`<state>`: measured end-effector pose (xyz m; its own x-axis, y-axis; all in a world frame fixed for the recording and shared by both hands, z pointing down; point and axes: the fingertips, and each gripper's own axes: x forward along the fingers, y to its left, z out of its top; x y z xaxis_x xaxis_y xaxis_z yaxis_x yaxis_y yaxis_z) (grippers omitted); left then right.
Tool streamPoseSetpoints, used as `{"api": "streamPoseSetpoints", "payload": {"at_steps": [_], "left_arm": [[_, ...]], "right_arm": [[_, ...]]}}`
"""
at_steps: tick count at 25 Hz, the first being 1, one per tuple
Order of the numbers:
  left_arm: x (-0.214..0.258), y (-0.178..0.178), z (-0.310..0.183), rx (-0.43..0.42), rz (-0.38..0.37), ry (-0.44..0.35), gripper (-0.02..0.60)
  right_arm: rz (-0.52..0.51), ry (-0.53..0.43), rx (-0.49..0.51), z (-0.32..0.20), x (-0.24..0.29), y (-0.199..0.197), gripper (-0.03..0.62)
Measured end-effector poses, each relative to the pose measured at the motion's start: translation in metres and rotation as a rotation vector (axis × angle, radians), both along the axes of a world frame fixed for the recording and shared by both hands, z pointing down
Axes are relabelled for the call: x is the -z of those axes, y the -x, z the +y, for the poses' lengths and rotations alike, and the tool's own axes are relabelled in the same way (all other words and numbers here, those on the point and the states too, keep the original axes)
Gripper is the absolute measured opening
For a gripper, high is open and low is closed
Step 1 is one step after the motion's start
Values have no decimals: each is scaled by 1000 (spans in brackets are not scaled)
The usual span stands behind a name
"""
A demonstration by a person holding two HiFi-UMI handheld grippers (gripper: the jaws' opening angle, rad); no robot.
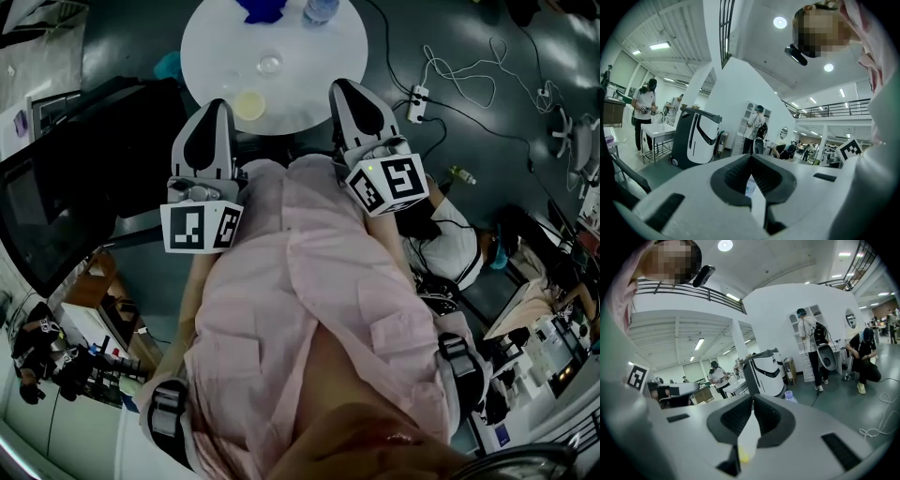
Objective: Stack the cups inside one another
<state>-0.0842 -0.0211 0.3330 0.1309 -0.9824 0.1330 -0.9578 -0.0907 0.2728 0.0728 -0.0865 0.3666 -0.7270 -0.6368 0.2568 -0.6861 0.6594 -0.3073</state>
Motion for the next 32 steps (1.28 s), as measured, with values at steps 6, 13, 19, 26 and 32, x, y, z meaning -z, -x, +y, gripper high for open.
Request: {"api": "streamPoseSetpoints", "payload": {"at_steps": [6, 13, 19, 26, 32], "left_arm": [[4, 18, -6, -21, 21, 4, 15], [-1, 33, -14, -69, 50, 19, 15], [-1, 27, -22, -117, 48, 19, 15], [1, 32, -22, -108, 52, 24, 15], [-2, 41, -21, -91, 61, 39, 15]], "right_arm": [[14, 23, -24, -2, -1, 13, 35], [40, 32, -69, -2, -2, 25, 35], [52, 30, -97, -4, -1, 22, 35], [87, 39, -52, -15, -7, 33, 35], [175, 63, 1, -35, -36, 50, 37]]}}
